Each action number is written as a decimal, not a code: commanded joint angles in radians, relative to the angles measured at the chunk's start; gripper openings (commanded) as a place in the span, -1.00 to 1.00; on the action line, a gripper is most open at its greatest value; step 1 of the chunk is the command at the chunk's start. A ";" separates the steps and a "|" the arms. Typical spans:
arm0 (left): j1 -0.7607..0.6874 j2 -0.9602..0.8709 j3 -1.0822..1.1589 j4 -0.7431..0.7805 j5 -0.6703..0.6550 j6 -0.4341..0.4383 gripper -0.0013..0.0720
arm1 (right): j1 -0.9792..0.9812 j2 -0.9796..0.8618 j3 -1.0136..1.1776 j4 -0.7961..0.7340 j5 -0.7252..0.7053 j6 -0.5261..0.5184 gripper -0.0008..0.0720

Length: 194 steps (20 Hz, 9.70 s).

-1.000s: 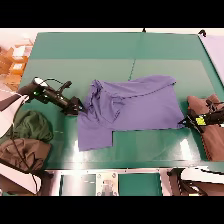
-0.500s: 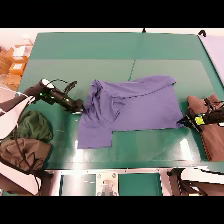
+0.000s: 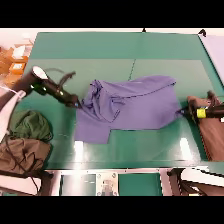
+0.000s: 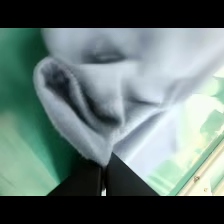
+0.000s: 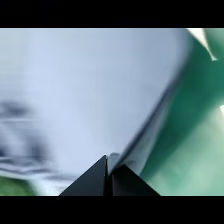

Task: Fold the shirts.

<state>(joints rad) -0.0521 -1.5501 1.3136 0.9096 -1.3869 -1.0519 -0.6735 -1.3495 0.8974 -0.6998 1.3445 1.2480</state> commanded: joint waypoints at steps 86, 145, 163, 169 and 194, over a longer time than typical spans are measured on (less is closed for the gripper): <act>0.066 0.605 -0.829 0.090 0.284 -0.534 0.96 | 0.159 0.420 -0.451 -0.459 -0.175 0.367 0.06; 0.166 -0.243 0.348 -0.290 0.061 -0.305 0.82 | 0.189 -0.594 0.882 -0.255 0.076 0.228 0.40; -0.130 -0.241 0.356 -0.259 0.326 -0.299 -0.90 | 0.253 -0.700 0.914 -0.164 0.341 0.001 -0.94; -0.462 -0.331 0.356 -0.174 0.650 -0.301 -0.90 | 0.258 -0.527 1.055 0.034 0.446 0.053 -0.94; -0.124 -0.196 0.624 0.697 -0.288 -0.518 -0.90 | 0.769 -0.316 1.011 0.174 0.195 0.158 -0.94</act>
<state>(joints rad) -0.2642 -1.8332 1.9232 1.2541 -1.4357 -1.5330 -0.0715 -1.6581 1.9324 -0.5224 1.6894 1.3869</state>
